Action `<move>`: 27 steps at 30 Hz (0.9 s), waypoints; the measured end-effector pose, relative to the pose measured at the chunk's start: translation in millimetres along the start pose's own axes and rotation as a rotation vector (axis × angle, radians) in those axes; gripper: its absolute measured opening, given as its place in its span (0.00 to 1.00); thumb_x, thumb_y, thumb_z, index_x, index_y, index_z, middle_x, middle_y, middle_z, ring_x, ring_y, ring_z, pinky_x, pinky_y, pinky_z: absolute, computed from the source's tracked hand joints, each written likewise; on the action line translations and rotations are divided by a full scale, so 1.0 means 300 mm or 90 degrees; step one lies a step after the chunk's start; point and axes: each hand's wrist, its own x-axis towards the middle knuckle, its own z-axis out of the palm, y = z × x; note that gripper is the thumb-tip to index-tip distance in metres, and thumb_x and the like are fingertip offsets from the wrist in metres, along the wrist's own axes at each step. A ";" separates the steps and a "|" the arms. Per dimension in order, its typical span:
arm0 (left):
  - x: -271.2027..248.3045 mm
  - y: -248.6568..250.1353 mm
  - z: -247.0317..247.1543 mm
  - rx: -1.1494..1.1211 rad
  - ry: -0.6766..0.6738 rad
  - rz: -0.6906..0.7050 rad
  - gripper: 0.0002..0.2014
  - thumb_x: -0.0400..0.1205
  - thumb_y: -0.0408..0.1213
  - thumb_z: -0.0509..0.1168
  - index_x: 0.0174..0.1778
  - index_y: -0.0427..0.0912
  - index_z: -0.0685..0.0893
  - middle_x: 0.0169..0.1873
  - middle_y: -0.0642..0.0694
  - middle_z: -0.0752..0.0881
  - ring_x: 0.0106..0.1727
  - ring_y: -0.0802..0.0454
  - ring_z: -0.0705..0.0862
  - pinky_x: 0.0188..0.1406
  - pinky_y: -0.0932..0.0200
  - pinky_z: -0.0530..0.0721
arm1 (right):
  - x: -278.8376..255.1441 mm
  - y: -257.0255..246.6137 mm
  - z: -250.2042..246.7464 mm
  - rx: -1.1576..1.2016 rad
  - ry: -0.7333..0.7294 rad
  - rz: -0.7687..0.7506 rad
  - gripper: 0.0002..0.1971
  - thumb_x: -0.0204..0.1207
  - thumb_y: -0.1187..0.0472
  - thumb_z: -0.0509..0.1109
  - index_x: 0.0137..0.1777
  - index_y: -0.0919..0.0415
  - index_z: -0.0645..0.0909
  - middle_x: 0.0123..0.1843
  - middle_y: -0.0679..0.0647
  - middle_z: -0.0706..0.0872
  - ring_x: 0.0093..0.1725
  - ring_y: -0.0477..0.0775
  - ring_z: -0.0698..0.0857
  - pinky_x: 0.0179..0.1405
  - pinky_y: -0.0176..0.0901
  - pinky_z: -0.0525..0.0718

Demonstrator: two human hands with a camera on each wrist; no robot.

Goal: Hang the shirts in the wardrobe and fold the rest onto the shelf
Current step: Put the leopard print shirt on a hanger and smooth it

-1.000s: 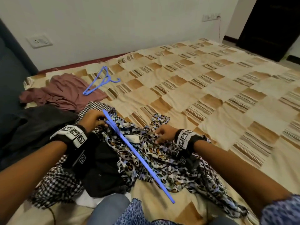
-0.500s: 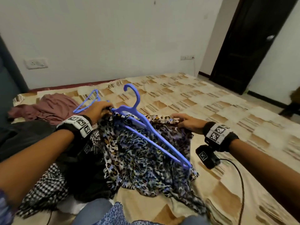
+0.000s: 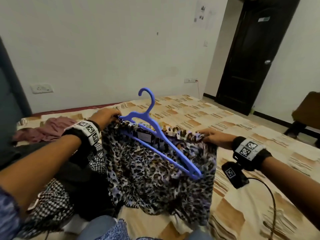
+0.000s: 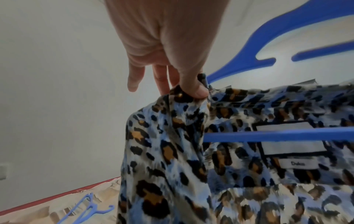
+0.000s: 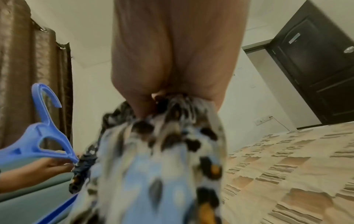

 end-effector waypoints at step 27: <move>-0.012 0.113 -0.047 0.065 0.017 -0.074 0.13 0.77 0.41 0.71 0.56 0.41 0.87 0.52 0.37 0.87 0.56 0.38 0.83 0.46 0.54 0.74 | 0.035 0.040 0.024 -0.041 0.204 -0.021 0.12 0.69 0.68 0.78 0.51 0.69 0.83 0.44 0.61 0.87 0.46 0.61 0.86 0.41 0.42 0.85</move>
